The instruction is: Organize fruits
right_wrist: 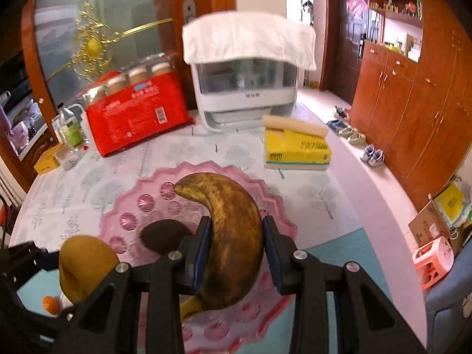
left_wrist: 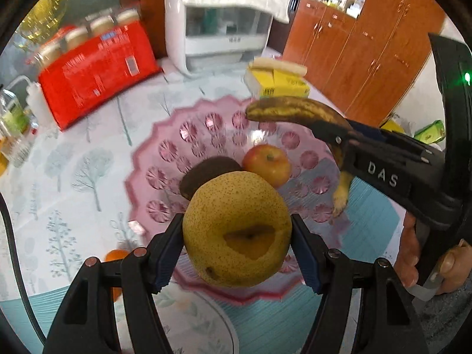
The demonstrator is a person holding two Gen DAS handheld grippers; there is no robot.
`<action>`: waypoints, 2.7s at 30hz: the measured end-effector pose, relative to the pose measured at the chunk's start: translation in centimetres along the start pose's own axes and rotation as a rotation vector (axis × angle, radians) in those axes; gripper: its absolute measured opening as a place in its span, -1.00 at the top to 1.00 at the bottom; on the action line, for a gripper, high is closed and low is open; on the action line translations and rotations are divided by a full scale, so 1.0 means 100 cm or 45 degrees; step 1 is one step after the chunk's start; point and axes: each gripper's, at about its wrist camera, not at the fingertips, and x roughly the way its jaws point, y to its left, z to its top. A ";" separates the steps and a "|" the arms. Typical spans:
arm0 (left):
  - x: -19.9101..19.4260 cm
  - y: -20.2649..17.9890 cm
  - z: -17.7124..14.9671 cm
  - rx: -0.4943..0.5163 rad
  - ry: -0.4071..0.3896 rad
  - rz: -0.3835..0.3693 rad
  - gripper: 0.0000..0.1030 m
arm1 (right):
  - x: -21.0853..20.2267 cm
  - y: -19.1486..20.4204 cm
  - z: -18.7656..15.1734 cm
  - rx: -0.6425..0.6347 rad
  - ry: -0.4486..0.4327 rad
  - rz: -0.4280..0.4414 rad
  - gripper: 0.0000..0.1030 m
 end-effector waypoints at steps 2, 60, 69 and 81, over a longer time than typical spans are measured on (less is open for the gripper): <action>0.019 0.000 0.001 -0.010 0.046 -0.009 -0.32 | 0.016 -0.004 -0.001 0.010 0.030 0.002 0.31; -0.020 0.012 -0.009 -0.062 -0.057 0.127 -0.69 | -0.007 0.002 -0.029 0.029 0.099 0.028 -0.03; -0.050 0.001 -0.019 -0.025 -0.099 0.134 -0.69 | -0.033 0.007 -0.037 0.045 0.110 0.003 -0.03; -0.116 0.017 -0.057 -0.053 -0.181 0.158 -0.69 | -0.097 0.033 -0.060 0.023 0.028 0.014 -0.03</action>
